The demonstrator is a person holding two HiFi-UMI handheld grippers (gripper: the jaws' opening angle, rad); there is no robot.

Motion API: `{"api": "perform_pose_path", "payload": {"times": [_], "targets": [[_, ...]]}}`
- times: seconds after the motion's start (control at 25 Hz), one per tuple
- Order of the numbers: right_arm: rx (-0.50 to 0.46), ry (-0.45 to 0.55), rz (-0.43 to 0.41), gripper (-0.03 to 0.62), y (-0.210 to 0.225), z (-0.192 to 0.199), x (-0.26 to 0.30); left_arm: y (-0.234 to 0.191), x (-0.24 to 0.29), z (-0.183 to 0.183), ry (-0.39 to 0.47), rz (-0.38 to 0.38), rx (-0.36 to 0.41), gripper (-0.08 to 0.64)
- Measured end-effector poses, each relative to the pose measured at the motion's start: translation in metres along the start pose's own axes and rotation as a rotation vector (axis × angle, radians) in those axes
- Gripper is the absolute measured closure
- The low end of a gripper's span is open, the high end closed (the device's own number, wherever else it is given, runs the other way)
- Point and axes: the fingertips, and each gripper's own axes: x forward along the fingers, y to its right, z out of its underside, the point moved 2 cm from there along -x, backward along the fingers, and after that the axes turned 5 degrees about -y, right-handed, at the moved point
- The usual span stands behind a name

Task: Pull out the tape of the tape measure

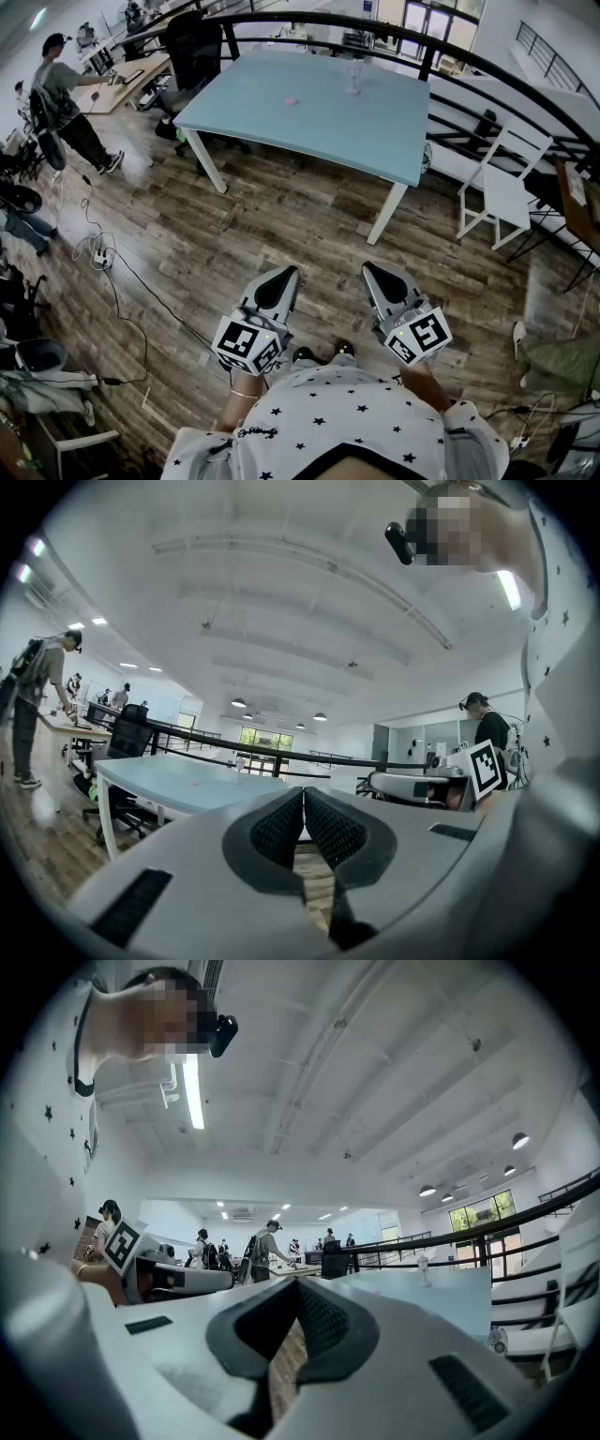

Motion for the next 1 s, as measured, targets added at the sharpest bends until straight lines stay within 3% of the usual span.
{"api": "perform_pose_path", "payload": {"times": [0.48, 0.76, 1.0], "targets": [[0.013, 0.008, 0.015, 0.594, -0.005, 0.004, 0.012, -0.016, -0.009, 0.002, 0.011, -0.019, -0.002, 0.532], [0.000, 0.022, 0.026, 0.594, -0.014, -0.002, 0.035, -0.048, -0.025, 0.003, 0.026, -0.047, -0.023, 0.531], [-0.004, 0.025, 0.052, 0.592, -0.025, -0.002, 0.065, -0.080, -0.041, 0.003, 0.030, -0.035, 0.003, 0.531]]}}
